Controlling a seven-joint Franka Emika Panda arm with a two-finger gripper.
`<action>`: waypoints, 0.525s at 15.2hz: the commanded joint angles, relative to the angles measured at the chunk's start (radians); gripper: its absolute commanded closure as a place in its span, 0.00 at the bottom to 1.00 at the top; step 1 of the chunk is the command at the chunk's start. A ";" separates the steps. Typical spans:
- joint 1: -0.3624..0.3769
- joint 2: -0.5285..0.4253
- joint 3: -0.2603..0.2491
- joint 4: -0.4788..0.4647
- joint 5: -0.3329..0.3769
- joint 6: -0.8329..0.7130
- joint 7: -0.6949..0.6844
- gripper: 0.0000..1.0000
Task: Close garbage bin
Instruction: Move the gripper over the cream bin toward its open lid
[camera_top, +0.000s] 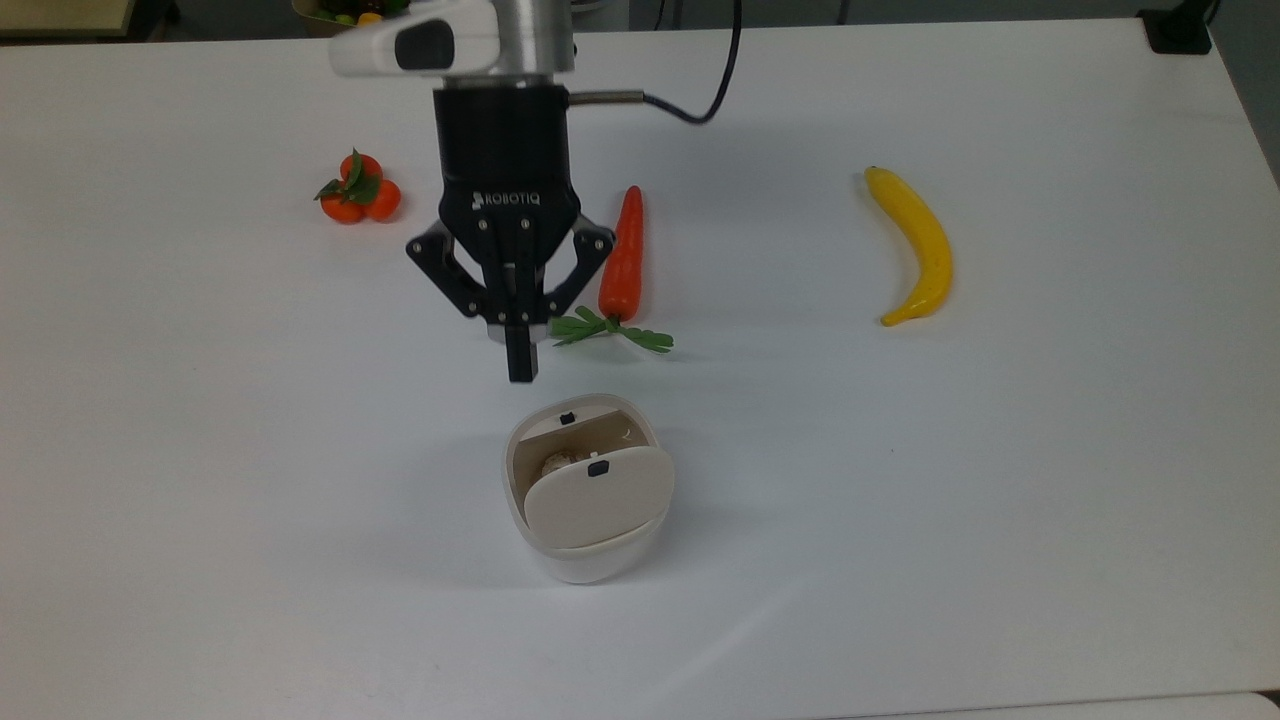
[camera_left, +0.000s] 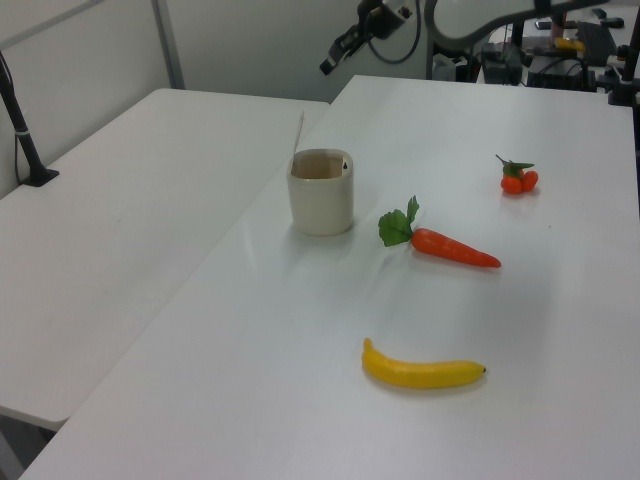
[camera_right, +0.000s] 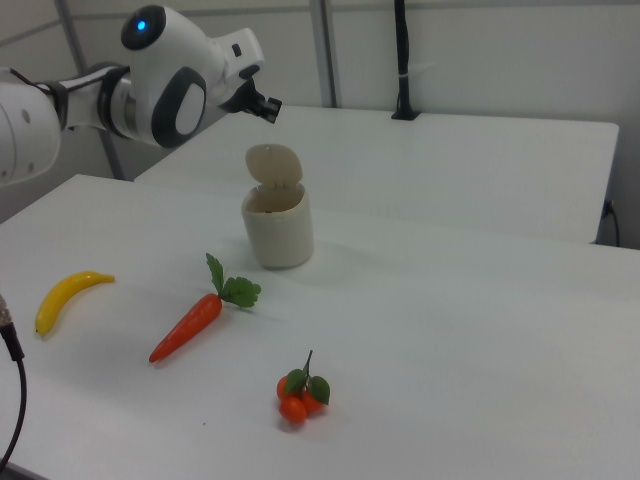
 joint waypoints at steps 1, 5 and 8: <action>0.013 0.065 0.015 0.022 0.010 0.118 0.018 1.00; 0.013 0.125 0.023 0.030 0.005 0.209 0.017 1.00; 0.015 0.149 0.029 0.030 0.003 0.261 0.010 1.00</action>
